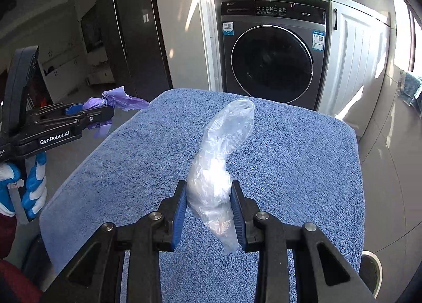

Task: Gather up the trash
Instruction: 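Carry both items over the trash bin and open both tools to drop them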

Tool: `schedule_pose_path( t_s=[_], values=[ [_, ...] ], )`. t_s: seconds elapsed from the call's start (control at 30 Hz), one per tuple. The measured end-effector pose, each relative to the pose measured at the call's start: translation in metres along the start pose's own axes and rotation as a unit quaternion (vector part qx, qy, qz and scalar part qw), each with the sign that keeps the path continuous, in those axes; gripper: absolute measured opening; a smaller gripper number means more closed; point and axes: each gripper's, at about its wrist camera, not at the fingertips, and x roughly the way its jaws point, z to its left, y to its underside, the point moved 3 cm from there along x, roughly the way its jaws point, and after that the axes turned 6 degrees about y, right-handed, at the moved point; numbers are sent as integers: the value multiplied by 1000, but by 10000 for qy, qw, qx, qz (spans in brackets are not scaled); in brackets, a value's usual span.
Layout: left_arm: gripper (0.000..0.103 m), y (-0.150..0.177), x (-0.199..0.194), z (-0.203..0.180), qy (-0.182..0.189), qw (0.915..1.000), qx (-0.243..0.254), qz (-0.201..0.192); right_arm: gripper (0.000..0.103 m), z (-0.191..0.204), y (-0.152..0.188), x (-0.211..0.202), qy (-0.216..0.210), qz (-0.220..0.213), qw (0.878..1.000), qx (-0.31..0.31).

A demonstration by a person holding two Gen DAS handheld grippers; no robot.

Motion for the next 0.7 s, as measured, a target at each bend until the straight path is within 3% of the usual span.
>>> schedule_pose_path(
  t_s=[0.33, 0.7],
  values=[
    [37, -12, -45, -83, 96, 9972, 669, -311, 30, -46, 24, -85, 496, -576, 9963, 396],
    [37, -32, -46, -175, 351, 9892, 1378, -369, 30, -125, 68, -140, 1216, -850, 9843, 958]
  ],
)
